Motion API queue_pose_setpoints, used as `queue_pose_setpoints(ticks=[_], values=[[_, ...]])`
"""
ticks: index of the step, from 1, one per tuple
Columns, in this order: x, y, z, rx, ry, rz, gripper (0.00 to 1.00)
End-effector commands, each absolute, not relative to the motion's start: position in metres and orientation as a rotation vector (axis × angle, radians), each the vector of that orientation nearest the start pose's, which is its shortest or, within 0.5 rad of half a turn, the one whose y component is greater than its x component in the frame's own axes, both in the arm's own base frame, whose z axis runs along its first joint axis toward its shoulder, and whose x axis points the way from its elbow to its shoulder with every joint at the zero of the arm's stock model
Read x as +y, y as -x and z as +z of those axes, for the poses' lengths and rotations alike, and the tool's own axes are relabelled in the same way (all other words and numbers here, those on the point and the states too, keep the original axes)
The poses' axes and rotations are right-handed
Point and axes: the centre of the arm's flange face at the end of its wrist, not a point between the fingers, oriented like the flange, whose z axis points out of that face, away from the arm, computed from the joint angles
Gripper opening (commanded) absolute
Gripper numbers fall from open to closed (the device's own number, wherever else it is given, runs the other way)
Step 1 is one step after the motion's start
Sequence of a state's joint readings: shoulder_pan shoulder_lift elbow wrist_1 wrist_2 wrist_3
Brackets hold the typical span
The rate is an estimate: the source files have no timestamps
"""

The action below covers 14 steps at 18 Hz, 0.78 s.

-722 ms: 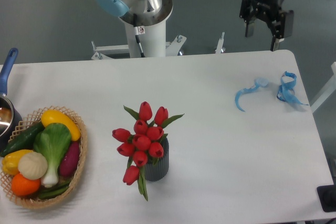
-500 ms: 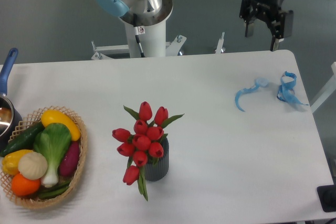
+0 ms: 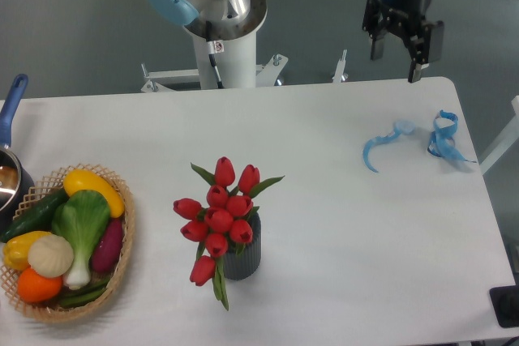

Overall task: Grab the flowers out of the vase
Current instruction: 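Move the open gripper toward the red tulips in the grey vase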

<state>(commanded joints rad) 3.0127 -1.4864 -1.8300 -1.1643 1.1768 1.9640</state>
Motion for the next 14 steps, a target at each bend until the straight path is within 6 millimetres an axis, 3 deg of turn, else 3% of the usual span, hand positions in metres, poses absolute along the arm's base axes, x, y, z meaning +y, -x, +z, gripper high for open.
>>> queue_pose_setpoints(ticks=[3, 7, 10, 14], values=[[0.242, 0.437, 0.447, 0.525, 2.621, 0.313, 1.0], [0.282, 0.425, 0.435, 0.324, 2.511, 0.147, 1.0], [0.308, 0.418, 0.423, 0.313, 2.448, 0.052, 1.0], [0.327, 0.411, 0.417, 0.34, 2.415, 0.014, 1.0]])
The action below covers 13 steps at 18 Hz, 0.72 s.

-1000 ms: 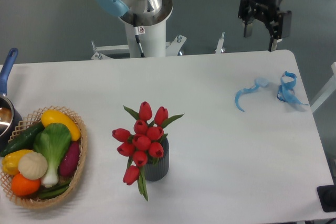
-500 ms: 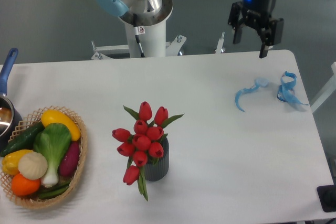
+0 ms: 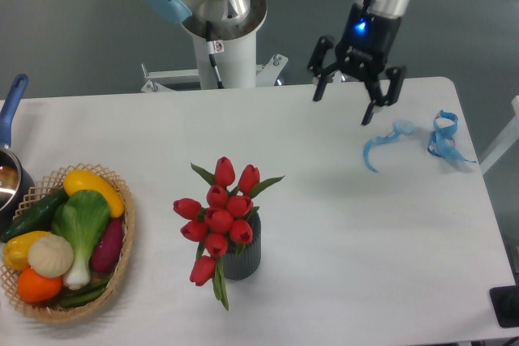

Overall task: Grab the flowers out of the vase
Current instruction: 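Move the open gripper toward the red tulips in the grey vase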

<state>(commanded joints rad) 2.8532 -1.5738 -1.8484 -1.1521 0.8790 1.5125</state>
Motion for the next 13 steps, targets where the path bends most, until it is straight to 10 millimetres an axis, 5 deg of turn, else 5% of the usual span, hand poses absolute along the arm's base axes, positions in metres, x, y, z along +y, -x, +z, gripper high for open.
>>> queue_pose_setpoints(ticks=[5, 13], values=[[0.356, 0.396, 0.412, 0.39, 2.28, -0.023, 1.0], [0.396, 0.394, 0.376, 0.402, 2.225, -0.105, 1.0]])
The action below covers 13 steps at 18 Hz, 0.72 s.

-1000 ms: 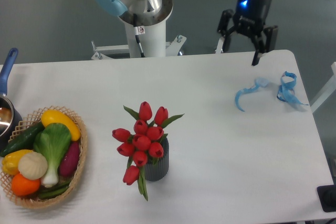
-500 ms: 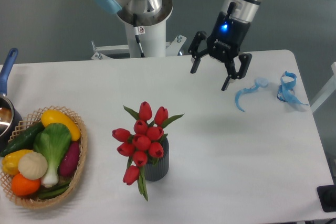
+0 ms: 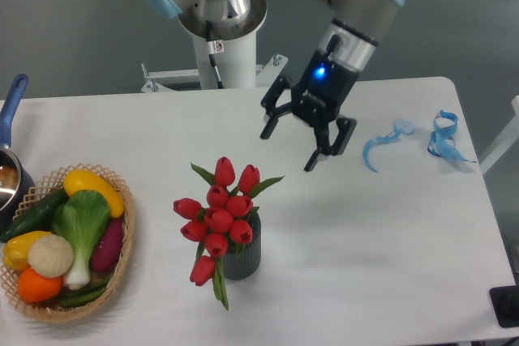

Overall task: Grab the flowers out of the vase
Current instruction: 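Move the open gripper toward the red tulips in the grey vase, then lower the gripper around the tulip stems and close on them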

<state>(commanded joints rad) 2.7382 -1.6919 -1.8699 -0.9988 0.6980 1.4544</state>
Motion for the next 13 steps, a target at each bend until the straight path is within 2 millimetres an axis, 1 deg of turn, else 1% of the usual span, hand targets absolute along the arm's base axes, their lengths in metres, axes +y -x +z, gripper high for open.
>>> queue_pose_setpoints(ticks=[2, 3, 4, 6, 7, 10, 13], values=[[0.411, 0.392, 0.367, 0.422, 2.213, -0.097, 1.0], [0.422, 0.389, 0.363, 0.429, 2.192, -0.106, 1.0], [0.428, 0.391, 0.36, 0.422, 2.168, -0.111, 1.0], [0.435, 0.396, 0.355, 0.41, 2.152, -0.109, 1.0], [0.44, 0.396, 0.355, 0.419, 2.148, -0.105, 1.0], [0.445, 0.4, 0.344, 0.42, 2.151, -0.119, 1.0], [0.459, 0.397, 0.343, 0.448, 2.144, -0.126, 1.0]])
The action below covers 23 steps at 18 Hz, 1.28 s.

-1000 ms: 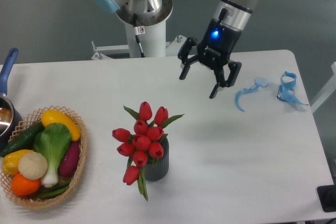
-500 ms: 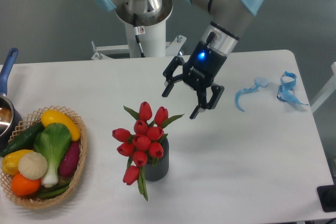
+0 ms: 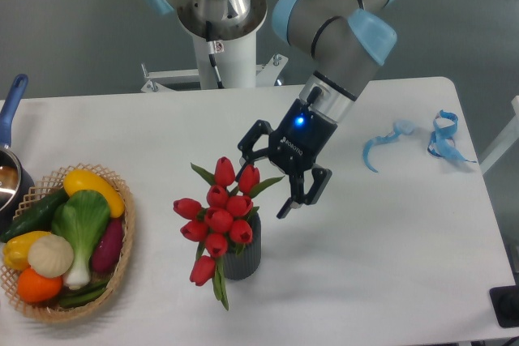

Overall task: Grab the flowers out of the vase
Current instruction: 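Lower the gripper around the tulip stems and close on them, then lift the gripped tulips up out of the grey vase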

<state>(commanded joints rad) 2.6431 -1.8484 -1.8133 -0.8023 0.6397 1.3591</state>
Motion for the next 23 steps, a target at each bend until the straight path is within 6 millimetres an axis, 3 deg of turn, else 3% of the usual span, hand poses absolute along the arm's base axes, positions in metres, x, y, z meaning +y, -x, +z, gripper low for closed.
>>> queue_pose_setpoints(ticks=[5, 13, 14, 16, 18, 20, 23], values=[[0.483, 0.392, 0.332, 0.498, 2.134, -0.14, 1.0], [0.496, 0.385, 0.32, 0.517, 2.134, -0.17, 1.0], [0.496, 0.385, 0.321, 0.518, 2.133, -0.168, 0.95], [0.496, 0.385, 0.321, 0.516, 2.134, -0.169, 0.67], [0.496, 0.386, 0.323, 0.51, 2.133, -0.169, 0.48], [0.495, 0.386, 0.326, 0.495, 2.134, -0.171, 0.38], [0.493, 0.389, 0.33, 0.486, 2.133, -0.166, 0.31]])
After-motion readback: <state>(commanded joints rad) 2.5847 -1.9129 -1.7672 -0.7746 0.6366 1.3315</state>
